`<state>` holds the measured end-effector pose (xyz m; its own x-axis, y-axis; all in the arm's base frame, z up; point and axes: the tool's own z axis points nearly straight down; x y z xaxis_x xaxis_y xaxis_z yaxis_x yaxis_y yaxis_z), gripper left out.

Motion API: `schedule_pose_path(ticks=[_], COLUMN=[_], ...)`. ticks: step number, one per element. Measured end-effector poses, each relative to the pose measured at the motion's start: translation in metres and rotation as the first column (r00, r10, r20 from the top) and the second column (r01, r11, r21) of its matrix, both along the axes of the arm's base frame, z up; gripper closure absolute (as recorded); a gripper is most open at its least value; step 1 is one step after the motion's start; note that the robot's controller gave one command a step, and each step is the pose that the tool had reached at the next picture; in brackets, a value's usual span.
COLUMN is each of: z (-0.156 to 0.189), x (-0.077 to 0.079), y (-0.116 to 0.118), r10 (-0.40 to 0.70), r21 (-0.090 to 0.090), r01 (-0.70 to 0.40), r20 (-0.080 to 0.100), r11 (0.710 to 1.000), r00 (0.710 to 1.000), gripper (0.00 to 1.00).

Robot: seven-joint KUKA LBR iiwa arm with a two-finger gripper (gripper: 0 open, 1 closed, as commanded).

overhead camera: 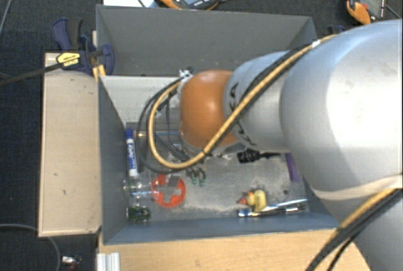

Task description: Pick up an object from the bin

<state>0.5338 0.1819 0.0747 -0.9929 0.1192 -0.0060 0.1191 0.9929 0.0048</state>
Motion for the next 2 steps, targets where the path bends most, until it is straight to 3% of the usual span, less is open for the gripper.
schedule_pose_path(ticks=[1,2], z=[0.000,0.047], x=[0.000,-0.002], y=[0.000,-0.001], r10=[0.000,-0.001], r21=[0.000,-0.002], r01=[0.000,0.001], r20=[0.000,-0.007], r11=[1.000,1.000], r00=[1.000,1.000], gripper=[1.00,1.00])
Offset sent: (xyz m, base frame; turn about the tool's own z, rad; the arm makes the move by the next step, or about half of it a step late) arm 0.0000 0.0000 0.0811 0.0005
